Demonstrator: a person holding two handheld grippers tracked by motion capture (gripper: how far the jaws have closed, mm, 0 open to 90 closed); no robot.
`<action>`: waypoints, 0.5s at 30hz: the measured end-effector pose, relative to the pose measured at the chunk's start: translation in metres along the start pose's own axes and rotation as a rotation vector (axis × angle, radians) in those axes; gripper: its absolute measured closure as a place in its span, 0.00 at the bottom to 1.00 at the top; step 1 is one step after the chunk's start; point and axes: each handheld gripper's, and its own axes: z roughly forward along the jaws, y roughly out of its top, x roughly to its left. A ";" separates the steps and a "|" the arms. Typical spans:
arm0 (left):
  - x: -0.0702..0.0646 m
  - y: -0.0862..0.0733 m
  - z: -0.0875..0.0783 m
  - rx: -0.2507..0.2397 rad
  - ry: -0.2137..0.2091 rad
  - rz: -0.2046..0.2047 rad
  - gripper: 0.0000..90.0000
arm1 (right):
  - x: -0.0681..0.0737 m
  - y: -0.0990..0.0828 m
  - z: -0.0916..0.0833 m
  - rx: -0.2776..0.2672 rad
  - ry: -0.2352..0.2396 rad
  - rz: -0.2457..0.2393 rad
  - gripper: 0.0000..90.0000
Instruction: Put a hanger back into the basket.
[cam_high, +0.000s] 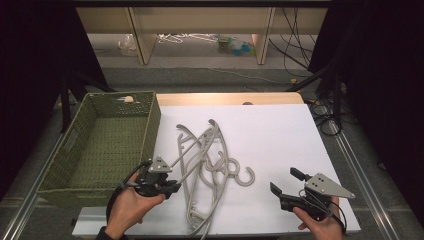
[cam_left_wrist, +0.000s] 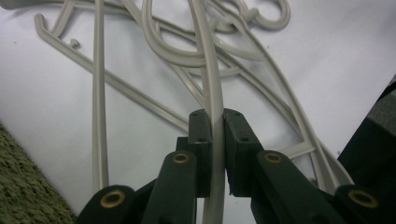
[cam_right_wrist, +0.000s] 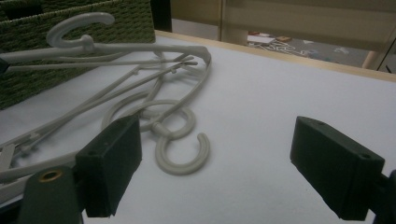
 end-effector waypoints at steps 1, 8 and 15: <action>0.001 0.000 -0.001 -0.023 0.000 -0.013 0.91 | 0.000 0.000 -0.001 0.007 -0.001 -0.002 0.20; 0.020 -0.003 -0.011 -0.094 -0.040 -0.075 0.91 | 0.000 -0.001 0.002 -0.015 -0.003 -0.006 0.20; 0.034 -0.003 -0.025 -0.213 -0.100 -0.178 0.91 | 0.000 0.000 0.001 -0.010 -0.002 -0.006 0.20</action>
